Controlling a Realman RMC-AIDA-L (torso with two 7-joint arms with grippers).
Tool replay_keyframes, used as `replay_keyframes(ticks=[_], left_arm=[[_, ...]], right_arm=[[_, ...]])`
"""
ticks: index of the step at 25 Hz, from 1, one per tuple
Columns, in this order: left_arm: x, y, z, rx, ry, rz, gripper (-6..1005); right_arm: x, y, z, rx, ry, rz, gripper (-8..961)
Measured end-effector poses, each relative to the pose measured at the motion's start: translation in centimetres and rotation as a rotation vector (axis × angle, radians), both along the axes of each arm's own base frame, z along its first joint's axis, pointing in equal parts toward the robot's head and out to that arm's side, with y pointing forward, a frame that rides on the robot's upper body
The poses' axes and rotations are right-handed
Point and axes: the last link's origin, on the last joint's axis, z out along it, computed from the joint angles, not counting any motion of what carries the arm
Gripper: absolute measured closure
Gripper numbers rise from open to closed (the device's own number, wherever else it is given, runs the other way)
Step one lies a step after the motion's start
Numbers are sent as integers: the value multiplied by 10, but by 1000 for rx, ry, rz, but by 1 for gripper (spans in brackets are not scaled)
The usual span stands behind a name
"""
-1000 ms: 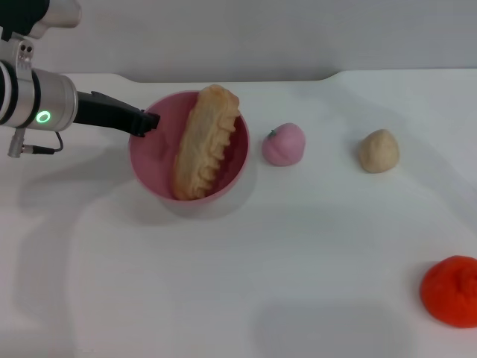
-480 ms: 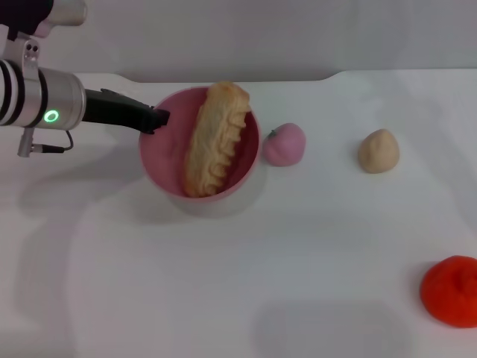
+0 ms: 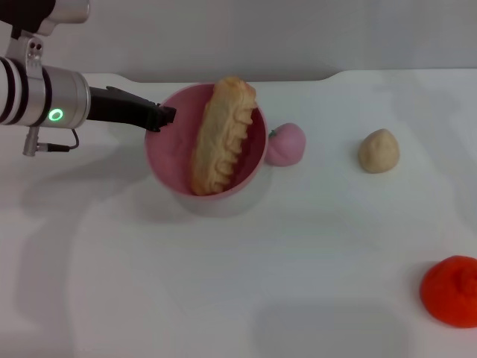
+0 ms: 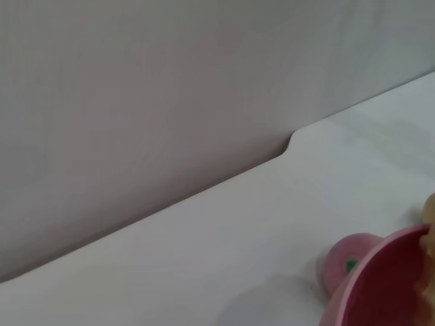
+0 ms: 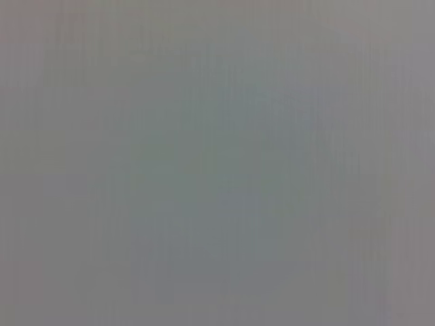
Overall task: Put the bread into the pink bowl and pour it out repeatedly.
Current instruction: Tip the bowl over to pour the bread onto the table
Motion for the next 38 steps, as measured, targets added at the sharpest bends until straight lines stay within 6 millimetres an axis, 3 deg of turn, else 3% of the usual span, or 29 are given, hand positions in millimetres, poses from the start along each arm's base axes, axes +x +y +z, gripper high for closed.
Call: replay_keyframes(ticks=[8,15,19,22,31,35,38], left_arm=[[-2,0,-1,10,3,-11,951],[-1,4,2,37,6,-21,951],[3,8,3,57,10,-32,951],[4,11,5,72,13,-36,951],[4,15,7,96,20,-40,951],[6,16,7,102,21,-45,951],[8,16,4,100,25,-54,951]], right_arm=[[0,6,1,-32,112,-15,518],[-4,-2,-22,-172,6,90,518],[-16,-11,-45,-306,-135,201,518],[-16,-18,-50,-392,-229,223,518],[15,-32,-23,-539,-519,69,519],[32,-28,-11,-470,-632,-108,519],[41,-25,-4,-353,-605,-170,519]])
